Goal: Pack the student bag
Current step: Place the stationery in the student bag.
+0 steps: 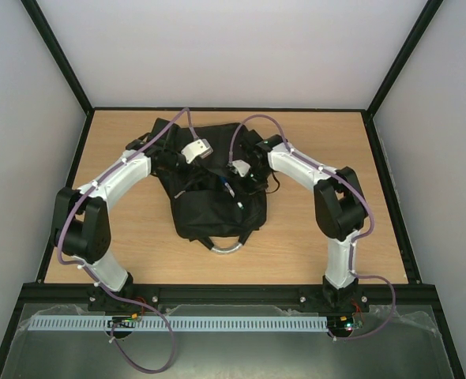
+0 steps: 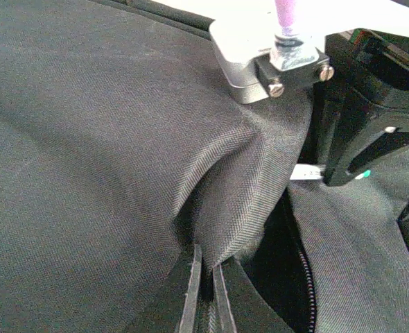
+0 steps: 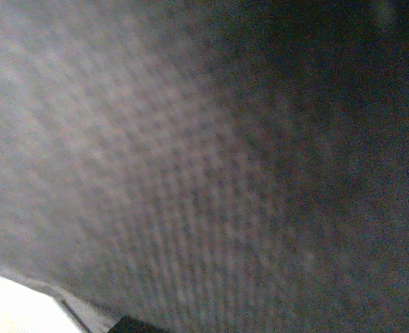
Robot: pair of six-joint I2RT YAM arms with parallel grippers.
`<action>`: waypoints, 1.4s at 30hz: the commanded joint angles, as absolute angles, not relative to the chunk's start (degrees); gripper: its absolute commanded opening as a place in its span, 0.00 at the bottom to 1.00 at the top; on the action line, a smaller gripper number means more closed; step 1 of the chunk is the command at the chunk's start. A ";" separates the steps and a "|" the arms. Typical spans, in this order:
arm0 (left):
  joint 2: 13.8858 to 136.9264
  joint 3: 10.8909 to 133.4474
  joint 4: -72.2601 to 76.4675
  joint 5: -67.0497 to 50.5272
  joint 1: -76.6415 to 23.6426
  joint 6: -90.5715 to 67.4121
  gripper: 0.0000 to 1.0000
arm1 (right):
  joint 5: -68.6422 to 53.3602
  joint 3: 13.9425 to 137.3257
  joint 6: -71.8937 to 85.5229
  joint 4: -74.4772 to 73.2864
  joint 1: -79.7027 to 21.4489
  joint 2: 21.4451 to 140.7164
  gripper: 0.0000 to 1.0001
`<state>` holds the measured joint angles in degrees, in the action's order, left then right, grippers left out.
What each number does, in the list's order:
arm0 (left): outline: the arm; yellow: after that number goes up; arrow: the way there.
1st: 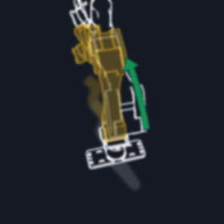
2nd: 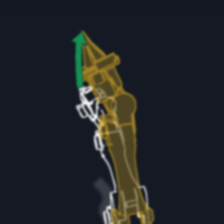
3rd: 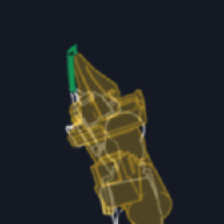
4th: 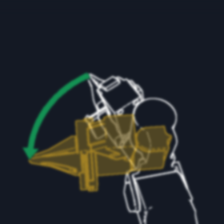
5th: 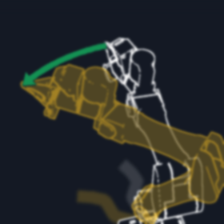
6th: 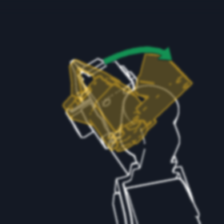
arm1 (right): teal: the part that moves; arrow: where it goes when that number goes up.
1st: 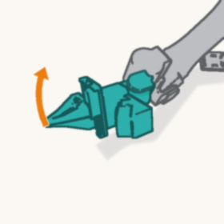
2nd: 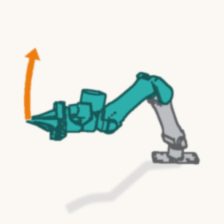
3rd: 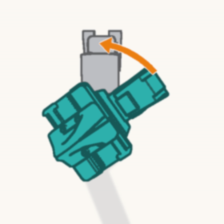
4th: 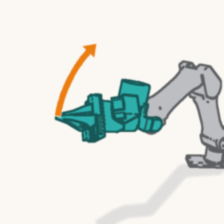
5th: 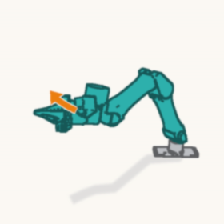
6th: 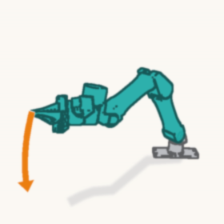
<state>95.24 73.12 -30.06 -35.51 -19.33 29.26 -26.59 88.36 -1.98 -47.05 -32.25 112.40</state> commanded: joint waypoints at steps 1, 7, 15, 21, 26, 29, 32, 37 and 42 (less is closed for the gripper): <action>92.30 73.71 -30.28 -40.48 -20.09 29.47 0.03 | -14.44 93.80 -1.56 -46.78 -35.62 114.19 0.03; 92.24 73.70 -30.18 -40.39 -20.06 29.40 0.03 | -11.33 98.12 -2.16 -46.25 -37.26 113.75 0.31; 91.05 71.89 -30.45 -39.39 -19.89 30.38 0.03 | -15.49 94.45 -15.12 -51.13 -37.18 106.38 0.39; 90.45 70.53 -30.67 -39.19 -19.70 31.01 0.03 | -13.77 82.68 -35.93 -43.22 -37.18 93.72 0.39; 90.03 69.97 -30.71 -39.37 -19.61 31.12 0.03 | -10.28 70.51 -51.86 -32.69 -37.27 86.62 0.38; 89.84 69.71 -30.72 -39.28 -19.60 31.20 0.03 | -8.86 67.06 -55.81 -28.29 -37.56 86.38 0.37; 89.70 69.46 -30.76 -39.28 -19.52 31.20 0.03 | -7.57 66.94 -56.73 -26.42 -38.45 88.51 0.37; 89.48 69.26 -30.89 -39.20 -19.42 31.29 0.03 | -4.88 66.18 -56.85 -22.80 -40.69 90.93 0.50; 89.60 69.35 -30.87 -39.20 -19.26 31.29 0.03 | -0.94 63.74 -56.39 -16.26 -42.26 91.37 0.59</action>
